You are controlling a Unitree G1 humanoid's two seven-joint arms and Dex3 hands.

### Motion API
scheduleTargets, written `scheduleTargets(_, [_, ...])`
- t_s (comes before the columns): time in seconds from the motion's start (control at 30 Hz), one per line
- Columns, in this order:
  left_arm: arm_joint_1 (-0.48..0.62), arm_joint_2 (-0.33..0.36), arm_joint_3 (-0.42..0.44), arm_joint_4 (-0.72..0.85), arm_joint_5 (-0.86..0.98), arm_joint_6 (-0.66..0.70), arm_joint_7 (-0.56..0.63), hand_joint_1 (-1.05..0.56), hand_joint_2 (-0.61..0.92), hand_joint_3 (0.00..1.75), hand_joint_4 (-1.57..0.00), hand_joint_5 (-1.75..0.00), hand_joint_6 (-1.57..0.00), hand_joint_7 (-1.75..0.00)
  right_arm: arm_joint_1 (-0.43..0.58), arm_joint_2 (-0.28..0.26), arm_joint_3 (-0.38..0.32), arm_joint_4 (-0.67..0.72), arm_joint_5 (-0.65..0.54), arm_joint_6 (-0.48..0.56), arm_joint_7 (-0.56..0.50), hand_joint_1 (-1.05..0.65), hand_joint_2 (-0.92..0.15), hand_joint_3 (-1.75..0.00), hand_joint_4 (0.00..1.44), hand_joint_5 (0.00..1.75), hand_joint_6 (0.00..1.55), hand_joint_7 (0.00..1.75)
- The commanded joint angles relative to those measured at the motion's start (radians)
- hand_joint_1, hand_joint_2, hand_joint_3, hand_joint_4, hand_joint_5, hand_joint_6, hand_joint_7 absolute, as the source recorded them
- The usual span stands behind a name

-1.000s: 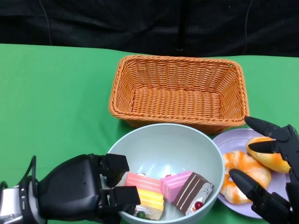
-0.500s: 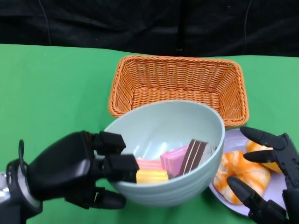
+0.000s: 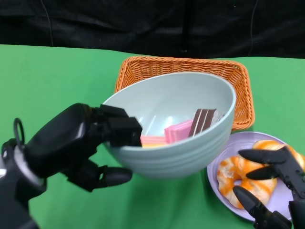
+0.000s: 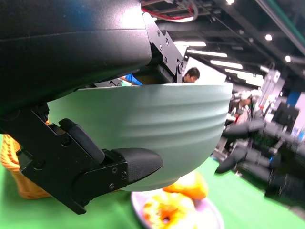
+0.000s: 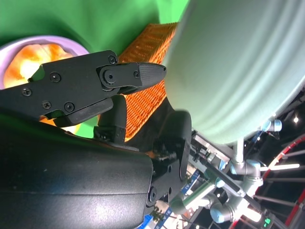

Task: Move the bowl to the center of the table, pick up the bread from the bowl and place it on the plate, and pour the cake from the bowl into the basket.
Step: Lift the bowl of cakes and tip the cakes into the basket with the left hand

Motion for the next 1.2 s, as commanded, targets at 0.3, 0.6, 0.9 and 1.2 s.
scheduleTargets(0.3, [-0.122, -0.257, 0.062, 0.127, -0.154, 0.143, -0.121, -0.12, 0.31, 1.55, -1.00, -1.75, -0.85, -1.75, 0.011, -0.010, 0.013, 0.024, 0.021, -0.081, -0.001, 0.11, -0.31, -1.36, 0.87, 1.54, 0.89, 1.05])
scheduleTargets(0.6, [-0.168, -0.496, 0.133, 0.262, -0.204, 0.287, -0.098, -0.18, 0.33, 1.50, -1.02, -1.75, -0.88, -1.64, 0.004, -0.019, -0.005, 0.040, 0.000, -0.116, -0.012, 0.13, -0.14, -1.67, 1.00, 1.75, 0.93, 1.26])
scheduleTargets(0.9, [-0.192, -0.653, 0.202, 0.299, -0.230, 0.540, -0.036, -0.24, 0.25, 1.65, -0.99, -1.75, -0.89, -1.68, 0.008, -0.023, -0.008, 0.041, -0.013, -0.125, -0.014, 0.14, -0.11, -1.66, 0.99, 1.75, 0.92, 1.25])
scheduleTargets(1.2, [-0.188, -0.807, 0.287, 0.238, -0.333, 0.833, 0.077, -0.20, 0.22, 1.66, -1.02, -1.75, -0.86, -1.74, 0.027, -0.018, 0.010, 0.030, -0.023, -0.137, -0.021, 0.17, -0.12, -1.65, 1.00, 1.75, 0.93, 1.24])
